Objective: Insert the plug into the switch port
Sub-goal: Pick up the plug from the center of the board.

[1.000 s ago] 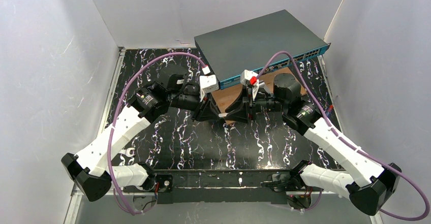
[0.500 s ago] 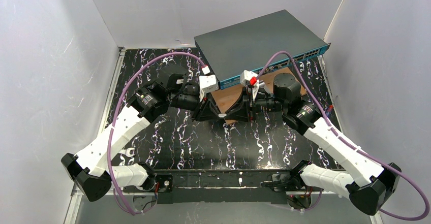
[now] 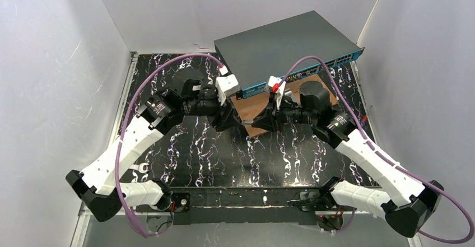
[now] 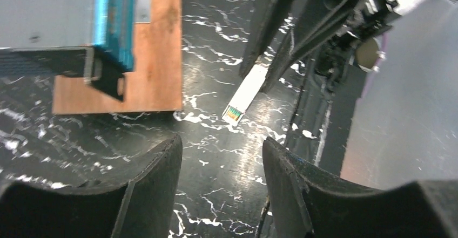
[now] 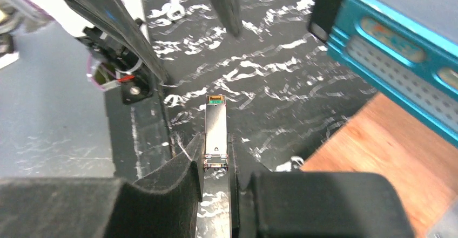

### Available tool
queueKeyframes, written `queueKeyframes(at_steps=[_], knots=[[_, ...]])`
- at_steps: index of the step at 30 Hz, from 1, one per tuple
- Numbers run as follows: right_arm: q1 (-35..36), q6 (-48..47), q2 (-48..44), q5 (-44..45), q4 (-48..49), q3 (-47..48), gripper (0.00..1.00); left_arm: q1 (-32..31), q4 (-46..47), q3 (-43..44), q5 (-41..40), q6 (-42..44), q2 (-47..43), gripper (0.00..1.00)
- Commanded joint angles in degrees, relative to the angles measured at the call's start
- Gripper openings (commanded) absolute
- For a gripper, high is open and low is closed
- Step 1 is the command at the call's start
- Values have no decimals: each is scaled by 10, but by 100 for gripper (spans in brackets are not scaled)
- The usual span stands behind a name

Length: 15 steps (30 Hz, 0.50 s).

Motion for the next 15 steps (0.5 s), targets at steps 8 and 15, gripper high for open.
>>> queueKeyframes(at_steps=[8,15], knots=[[-1,-33,-35,336,-117,22,1,-1,-51,82,-170,-38,54,59],[-16,-26,-48,476,-127,8,1,5,-38,105,-178,-51,86,59]])
